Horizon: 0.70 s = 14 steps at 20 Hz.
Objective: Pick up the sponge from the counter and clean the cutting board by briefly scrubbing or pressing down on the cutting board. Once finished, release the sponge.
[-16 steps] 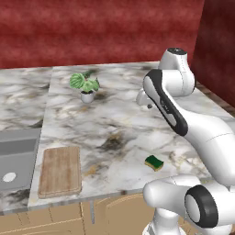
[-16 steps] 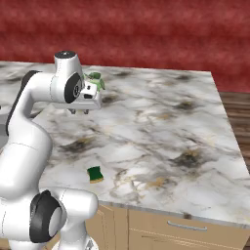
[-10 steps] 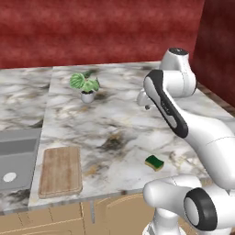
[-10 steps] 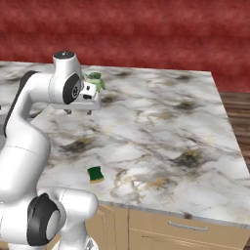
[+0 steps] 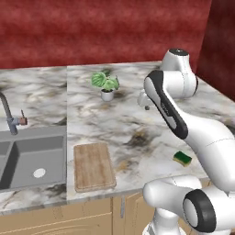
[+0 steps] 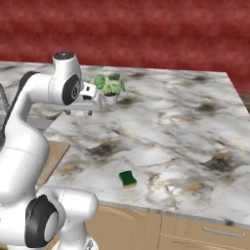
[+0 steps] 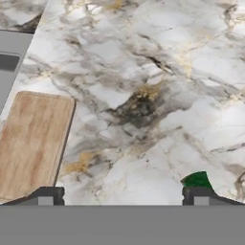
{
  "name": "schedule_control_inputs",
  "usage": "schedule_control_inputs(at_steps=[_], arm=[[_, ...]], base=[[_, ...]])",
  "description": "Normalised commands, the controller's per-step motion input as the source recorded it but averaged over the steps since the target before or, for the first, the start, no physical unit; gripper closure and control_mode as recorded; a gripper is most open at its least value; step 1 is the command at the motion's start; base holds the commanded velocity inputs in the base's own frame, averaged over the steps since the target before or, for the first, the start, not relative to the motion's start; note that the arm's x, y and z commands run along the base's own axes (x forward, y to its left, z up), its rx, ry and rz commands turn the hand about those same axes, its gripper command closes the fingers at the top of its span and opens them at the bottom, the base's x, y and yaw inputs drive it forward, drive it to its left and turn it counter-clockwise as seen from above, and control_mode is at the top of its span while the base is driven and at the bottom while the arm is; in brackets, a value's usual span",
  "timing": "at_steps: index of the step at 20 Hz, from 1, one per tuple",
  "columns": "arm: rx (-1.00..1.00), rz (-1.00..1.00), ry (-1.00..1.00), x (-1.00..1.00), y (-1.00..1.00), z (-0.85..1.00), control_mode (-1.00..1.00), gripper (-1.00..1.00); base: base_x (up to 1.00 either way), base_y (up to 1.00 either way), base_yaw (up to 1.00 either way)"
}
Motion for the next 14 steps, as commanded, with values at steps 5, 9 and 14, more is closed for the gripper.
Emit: schedule_control_inputs(at_steps=[5, 9, 14], arm=[[0.00, 0.00, 0.00, 0.00, 0.00, 0.00, 1.00, -1.00], [0.00, 0.00, 0.00, 0.00, 0.00, 0.00, 1.00, -1.00], [0.00, 0.00, 0.00, 0.00, 0.00, 0.00, 1.00, -1.00]], base=[[0.05, 0.59, 0.00], [0.24, 0.48, -0.03], [0.44, 0.00, -0.01]])
